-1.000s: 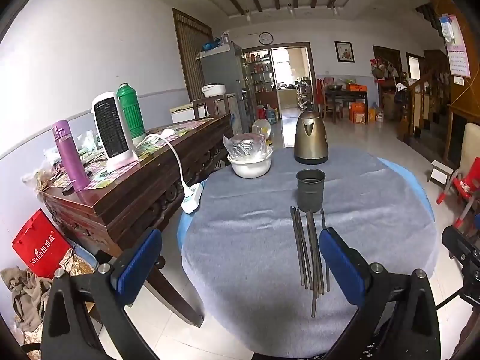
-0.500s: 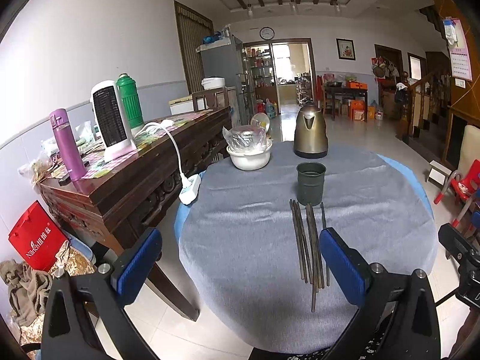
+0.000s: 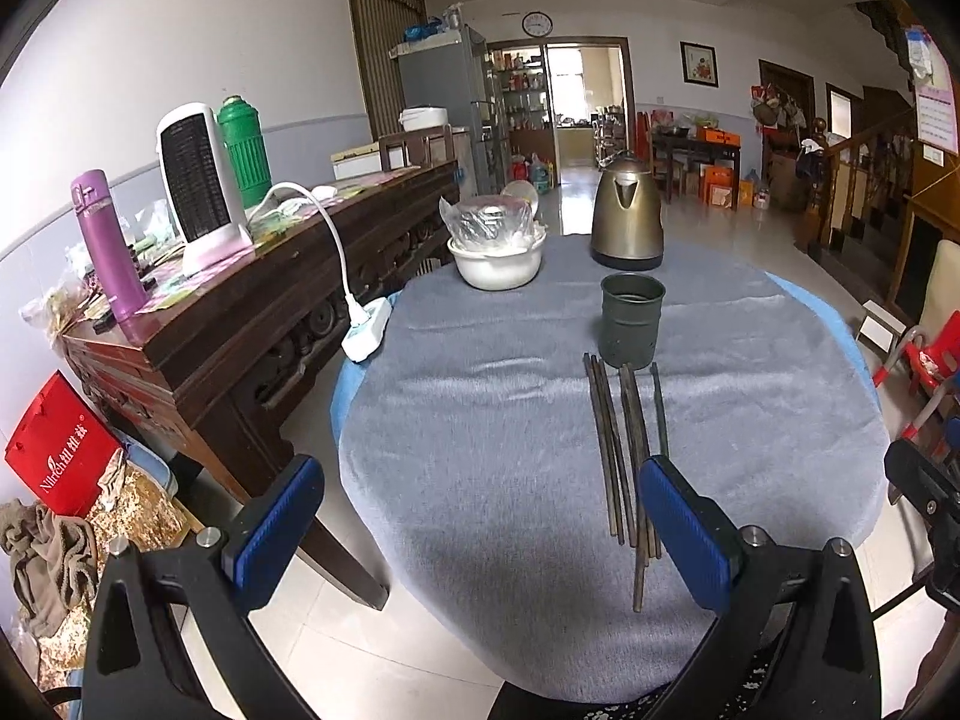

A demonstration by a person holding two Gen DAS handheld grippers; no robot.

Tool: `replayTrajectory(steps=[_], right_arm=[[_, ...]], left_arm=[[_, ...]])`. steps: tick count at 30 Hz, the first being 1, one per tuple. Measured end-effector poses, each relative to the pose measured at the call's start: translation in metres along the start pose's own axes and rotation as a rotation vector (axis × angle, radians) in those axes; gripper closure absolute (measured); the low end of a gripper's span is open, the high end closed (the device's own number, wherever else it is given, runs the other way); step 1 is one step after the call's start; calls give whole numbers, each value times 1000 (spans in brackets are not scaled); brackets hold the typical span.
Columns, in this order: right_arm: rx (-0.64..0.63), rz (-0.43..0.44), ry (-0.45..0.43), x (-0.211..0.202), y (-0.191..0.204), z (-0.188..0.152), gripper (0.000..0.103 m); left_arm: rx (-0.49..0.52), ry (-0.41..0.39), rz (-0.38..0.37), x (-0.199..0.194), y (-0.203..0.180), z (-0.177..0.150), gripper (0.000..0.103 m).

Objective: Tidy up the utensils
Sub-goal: 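Move both tools toward the dark utensils lying beside the grey cup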

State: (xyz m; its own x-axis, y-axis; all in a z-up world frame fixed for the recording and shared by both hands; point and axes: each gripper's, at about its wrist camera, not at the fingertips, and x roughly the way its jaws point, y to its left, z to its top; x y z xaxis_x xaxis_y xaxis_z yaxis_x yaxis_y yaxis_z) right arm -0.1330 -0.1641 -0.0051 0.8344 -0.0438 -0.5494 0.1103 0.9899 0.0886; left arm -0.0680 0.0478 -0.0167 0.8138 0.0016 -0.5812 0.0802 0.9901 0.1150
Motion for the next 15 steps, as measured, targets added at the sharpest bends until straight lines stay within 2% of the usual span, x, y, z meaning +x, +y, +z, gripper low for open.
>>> replayTrajectory(steps=[8,15], right_arm=[[13,9,69,41,-2,12,0],[31,23,157,97,-8,28,0]], left_arm=[[-6,56,-13,37,1,6,0],[-26,148,-40,84,2,12,0]])
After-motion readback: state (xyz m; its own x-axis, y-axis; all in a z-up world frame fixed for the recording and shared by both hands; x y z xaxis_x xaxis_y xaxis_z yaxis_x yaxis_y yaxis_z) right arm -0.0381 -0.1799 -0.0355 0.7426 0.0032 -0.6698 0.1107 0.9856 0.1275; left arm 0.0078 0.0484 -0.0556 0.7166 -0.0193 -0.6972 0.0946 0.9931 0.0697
